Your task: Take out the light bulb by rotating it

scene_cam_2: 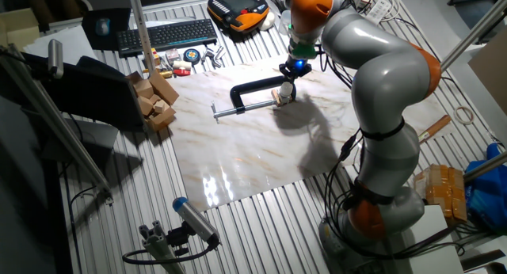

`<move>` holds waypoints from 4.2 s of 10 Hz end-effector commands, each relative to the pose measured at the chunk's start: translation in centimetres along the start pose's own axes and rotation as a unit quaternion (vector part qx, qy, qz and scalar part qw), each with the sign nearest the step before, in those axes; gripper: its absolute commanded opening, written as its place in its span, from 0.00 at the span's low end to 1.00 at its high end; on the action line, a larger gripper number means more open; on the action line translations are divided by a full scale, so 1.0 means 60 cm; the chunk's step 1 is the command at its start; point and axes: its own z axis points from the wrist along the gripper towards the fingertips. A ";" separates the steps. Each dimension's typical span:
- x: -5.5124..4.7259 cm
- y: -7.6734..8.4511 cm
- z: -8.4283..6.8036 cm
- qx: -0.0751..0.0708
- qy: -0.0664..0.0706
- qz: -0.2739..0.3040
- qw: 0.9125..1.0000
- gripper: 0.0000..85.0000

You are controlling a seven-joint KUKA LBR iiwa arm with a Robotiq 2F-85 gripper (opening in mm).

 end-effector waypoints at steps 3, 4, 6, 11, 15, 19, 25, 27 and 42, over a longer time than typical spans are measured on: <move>-0.001 0.000 -0.001 -0.011 -0.015 0.211 0.977 0.00; -0.001 0.001 0.000 -0.014 -0.011 0.240 0.971 0.00; -0.001 0.001 0.002 -0.021 -0.007 0.285 0.958 0.00; -0.001 0.002 0.000 0.005 -0.010 0.349 0.937 0.00; -0.003 0.004 0.002 0.003 -0.001 0.420 0.907 0.00; -0.005 0.005 0.005 -0.004 0.000 0.490 0.872 0.40; -0.007 0.006 0.007 -0.009 -0.002 0.593 0.805 1.00; -0.010 0.007 0.011 -0.022 0.003 0.649 0.760 1.00; -0.009 0.005 0.012 -0.024 -0.001 0.824 0.566 1.00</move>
